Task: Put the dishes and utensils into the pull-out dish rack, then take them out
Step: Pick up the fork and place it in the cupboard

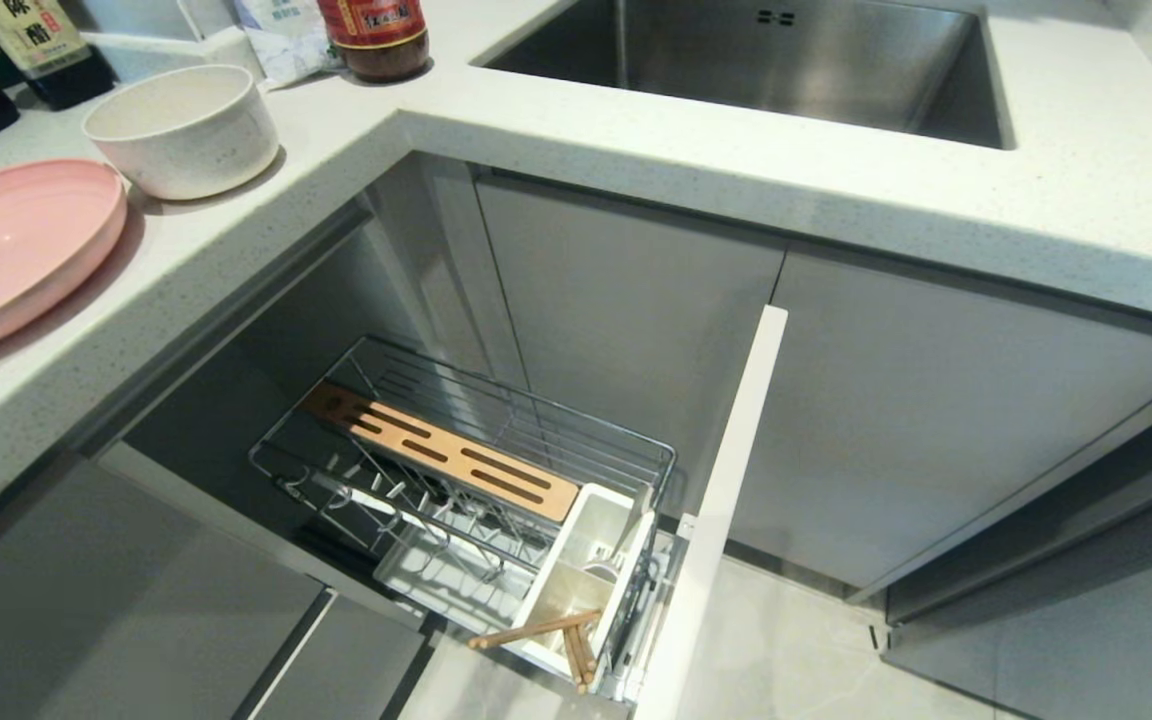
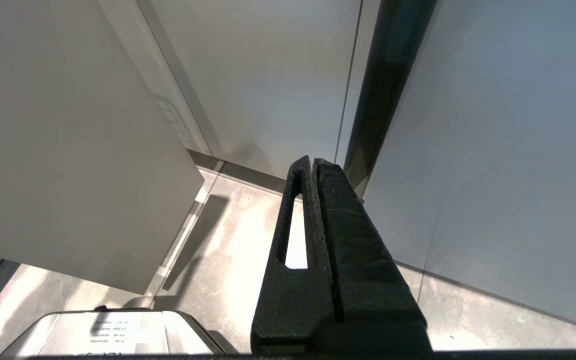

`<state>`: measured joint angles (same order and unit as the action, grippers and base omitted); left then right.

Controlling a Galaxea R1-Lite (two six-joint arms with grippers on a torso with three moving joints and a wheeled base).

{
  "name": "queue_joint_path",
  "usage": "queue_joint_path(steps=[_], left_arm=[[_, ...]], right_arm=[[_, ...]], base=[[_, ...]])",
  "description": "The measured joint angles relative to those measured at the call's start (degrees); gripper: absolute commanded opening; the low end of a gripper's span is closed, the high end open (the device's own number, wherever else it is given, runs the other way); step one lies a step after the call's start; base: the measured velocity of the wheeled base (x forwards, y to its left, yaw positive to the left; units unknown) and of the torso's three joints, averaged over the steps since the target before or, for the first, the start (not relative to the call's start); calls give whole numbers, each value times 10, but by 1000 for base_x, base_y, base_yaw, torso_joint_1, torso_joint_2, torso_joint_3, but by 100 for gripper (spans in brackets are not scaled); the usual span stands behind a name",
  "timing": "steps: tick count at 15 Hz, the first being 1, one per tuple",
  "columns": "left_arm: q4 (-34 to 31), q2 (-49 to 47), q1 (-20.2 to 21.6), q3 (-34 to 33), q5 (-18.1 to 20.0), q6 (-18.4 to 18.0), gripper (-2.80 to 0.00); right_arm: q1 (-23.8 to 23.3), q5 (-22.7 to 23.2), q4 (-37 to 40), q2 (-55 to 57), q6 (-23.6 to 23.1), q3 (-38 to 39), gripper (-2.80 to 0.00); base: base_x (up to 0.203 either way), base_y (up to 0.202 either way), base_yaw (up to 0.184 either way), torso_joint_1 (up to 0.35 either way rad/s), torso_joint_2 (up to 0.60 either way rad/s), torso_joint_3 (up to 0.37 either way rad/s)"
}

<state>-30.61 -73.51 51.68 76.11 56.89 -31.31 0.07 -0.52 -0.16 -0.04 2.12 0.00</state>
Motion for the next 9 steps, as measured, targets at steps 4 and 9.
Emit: queue_joint_path(steps=[4,9], left_arm=[[-1,0,0,0,0,0,-280],[-6,1,0,41,4,62,-280]], right_arm=[[0,0,0,0,0,0,-280],[0,0,0,0,0,0,-280]], base=[[0,0,0,0,0,0],[0,0,0,0,0,0]])
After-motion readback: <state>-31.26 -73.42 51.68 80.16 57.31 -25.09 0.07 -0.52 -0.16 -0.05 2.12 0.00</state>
